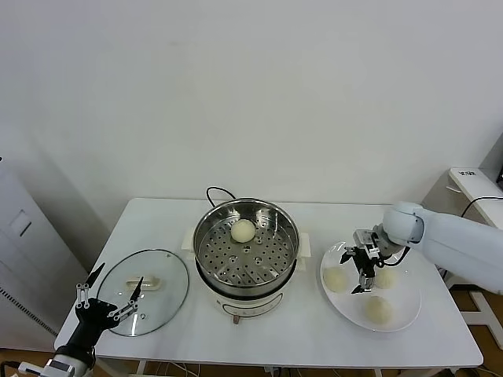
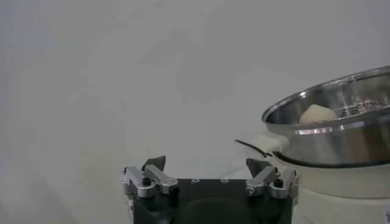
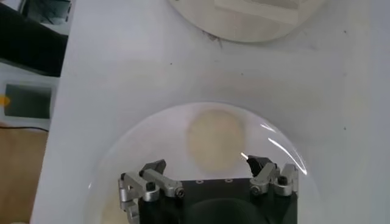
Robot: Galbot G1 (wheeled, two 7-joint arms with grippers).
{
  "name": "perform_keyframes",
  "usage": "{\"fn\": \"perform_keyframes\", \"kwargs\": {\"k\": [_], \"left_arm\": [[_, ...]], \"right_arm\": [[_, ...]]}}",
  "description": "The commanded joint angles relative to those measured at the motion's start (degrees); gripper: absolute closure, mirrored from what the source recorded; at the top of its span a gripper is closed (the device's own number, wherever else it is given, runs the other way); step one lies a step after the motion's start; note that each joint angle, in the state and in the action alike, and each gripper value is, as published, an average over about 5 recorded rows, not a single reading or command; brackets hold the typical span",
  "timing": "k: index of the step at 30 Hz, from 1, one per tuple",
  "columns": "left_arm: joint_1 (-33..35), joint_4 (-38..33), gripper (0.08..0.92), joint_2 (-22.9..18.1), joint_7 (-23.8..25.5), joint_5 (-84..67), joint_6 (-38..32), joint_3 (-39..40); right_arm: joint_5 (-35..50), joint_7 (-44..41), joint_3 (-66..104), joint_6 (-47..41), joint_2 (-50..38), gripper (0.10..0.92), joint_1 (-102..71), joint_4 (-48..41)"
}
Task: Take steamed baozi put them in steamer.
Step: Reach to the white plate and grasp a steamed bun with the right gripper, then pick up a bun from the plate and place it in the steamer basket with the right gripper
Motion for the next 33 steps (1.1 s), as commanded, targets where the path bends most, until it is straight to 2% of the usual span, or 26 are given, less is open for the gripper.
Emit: {"fn": "perform_keyframes", "kwargs": {"k": [1,12,21,28,33], "left_arm": [[0.10,0.14,0.177,-0.07,0.04,0.17,-0.05,0.08],[-0.12,0.76,0.177,-0.26,0.08,0.68,-0.19,0.52],[-0.69,0.60,0.177,-0.26,0.03,0.96,0.07,0.74],[-0.87,0.07,0.177,-0.27,-0.01,1.08,0.44,0.73],[-1.48,-0.38,0.177,-0.36,-0.08,1.45,0.97,1.40]], "right_arm": [[-1.47,3.40,3.17,0.06,1.60,0.203,-4.87,-1.71],[-1.73,3.86,4.78,0.28,3.58,0.223,-6.01,-4.24],[0.81,3.13,0.63,-0.08,2.38,0.416,-0.21,-2.26],[12.22,-0.72,-12.34,0.07,-1.11,0.471,22.24,4.24],[27.89,-5.09,-23.21,-0.24,3.37,0.479,42.54,7.09]]}}
